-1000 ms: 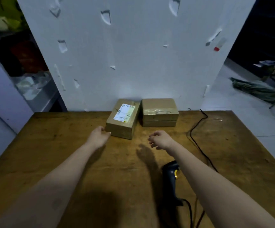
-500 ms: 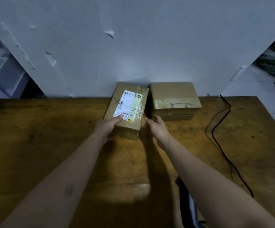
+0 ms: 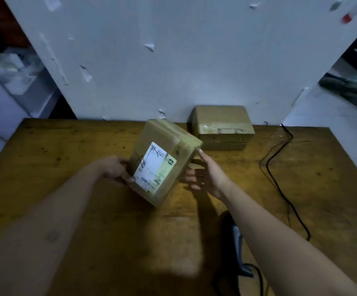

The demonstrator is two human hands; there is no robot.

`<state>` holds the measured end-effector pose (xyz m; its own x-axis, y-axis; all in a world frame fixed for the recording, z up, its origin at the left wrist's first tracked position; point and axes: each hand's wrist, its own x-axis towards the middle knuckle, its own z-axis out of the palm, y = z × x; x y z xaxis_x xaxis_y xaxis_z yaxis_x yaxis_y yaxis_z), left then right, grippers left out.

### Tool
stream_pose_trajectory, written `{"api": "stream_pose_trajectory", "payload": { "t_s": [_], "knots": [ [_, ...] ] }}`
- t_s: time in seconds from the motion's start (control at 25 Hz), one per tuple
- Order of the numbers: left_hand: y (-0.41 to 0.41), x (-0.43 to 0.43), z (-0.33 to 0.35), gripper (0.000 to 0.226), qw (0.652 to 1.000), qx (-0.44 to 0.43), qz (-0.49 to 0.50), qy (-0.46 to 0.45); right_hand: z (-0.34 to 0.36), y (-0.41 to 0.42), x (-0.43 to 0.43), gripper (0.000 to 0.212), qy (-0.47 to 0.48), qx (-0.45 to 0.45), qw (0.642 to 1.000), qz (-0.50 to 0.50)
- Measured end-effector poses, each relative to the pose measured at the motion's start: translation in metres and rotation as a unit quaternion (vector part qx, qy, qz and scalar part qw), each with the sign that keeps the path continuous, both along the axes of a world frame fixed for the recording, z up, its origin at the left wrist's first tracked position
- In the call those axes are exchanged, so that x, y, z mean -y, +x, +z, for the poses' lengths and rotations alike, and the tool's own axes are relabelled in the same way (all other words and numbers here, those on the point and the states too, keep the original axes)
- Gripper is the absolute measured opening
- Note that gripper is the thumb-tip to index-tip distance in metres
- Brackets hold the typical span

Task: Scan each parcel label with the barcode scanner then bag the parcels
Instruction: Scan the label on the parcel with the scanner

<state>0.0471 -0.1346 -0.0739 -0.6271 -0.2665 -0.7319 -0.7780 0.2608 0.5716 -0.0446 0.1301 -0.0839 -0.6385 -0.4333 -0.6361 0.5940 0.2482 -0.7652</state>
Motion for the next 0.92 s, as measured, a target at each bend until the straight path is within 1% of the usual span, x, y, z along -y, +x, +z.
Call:
{"api": "stream_pose_trajectory", "payload": {
  "t_s": [0.08,0.12,0.2,0.24,0.28,0.32,0.4,0.44,0.52,0.56,0.6,0.64,0.68,0.72,0.76,0.8,0.84,0.88,0.92],
  "knots": [
    [0.024,-0.027,0.002,0.065,0.998,-0.048,0.035,0.017,0.005,0.018,-0.023,0.071,-0.007,0.016,1.000,0.001],
    [0.036,-0.037,0.003,0.066,0.993,-0.075,0.073,0.047,0.008,0.027,-0.036,0.081,-0.002,0.020,1.000,0.007],
    [0.059,-0.051,0.009,0.066,0.967,-0.133,0.178,0.122,0.012,0.046,-0.058,0.098,0.005,0.039,0.998,0.056],
    [0.069,-0.061,0.013,0.066,0.953,-0.168,0.216,0.131,0.012,0.060,-0.069,0.098,0.011,0.054,0.995,0.086],
    [0.078,-0.072,0.017,0.066,0.949,-0.197,0.227,0.099,0.009,0.075,-0.077,0.091,0.019,0.076,0.991,0.110],
    [0.086,-0.084,0.022,0.068,0.949,-0.221,0.222,0.043,0.005,0.092,-0.081,0.080,0.029,0.100,0.986,0.131],
    [0.096,-0.109,0.032,0.065,0.944,-0.257,0.190,-0.081,-0.005,0.128,-0.089,0.057,0.082,0.105,0.976,0.171],
    [0.098,-0.121,0.038,0.064,0.943,-0.274,0.148,-0.119,-0.011,0.144,-0.091,0.051,0.110,0.097,0.971,0.188],
    [0.098,-0.141,0.045,0.066,0.951,-0.268,0.008,-0.154,-0.018,0.171,-0.096,0.044,0.108,0.120,0.969,0.188],
    [0.097,-0.149,0.044,0.068,0.954,-0.255,-0.050,-0.151,-0.016,0.180,-0.098,0.040,0.097,0.136,0.969,0.184],
    [0.097,-0.157,0.041,0.070,0.958,-0.243,-0.082,-0.128,-0.013,0.187,-0.102,0.036,0.096,0.137,0.967,0.192],
    [0.099,-0.163,0.035,0.071,0.962,-0.236,-0.094,-0.098,-0.008,0.191,-0.105,0.031,0.118,0.119,0.962,0.216],
    [0.102,-0.168,0.028,0.070,0.963,-0.236,-0.102,-0.082,-0.007,0.190,-0.109,0.025,0.168,0.066,0.956,0.230],
    [0.105,-0.170,0.020,0.068,0.961,-0.240,-0.105,-0.090,-0.008,0.185,-0.113,0.019,0.238,-0.012,0.948,0.211],
    [0.110,-0.170,0.014,0.065,0.958,-0.245,-0.092,-0.121,-0.011,0.177,-0.120,0.015,0.317,-0.098,0.928,0.168],
    [0.118,-0.165,0.007,0.063,0.951,-0.254,-0.061,-0.167,-0.013,0.168,-0.126,0.013,0.388,-0.169,0.898,0.119],
    [0.127,-0.158,0.000,0.065,0.945,-0.248,-0.019,-0.212,-0.017,0.160,-0.132,0.018,0.434,-0.213,0.872,0.077],
    [0.138,-0.151,-0.004,0.074,0.946,-0.223,0.029,-0.234,-0.023,0.152,-0.136,0.031,0.459,-0.227,0.858,0.051],
    [0.150,-0.144,-0.012,0.088,0.955,-0.180,0.068,-0.224,-0.031,0.149,-0.134,0.049,0.461,-0.219,0.859,0.041]
  ]
}}
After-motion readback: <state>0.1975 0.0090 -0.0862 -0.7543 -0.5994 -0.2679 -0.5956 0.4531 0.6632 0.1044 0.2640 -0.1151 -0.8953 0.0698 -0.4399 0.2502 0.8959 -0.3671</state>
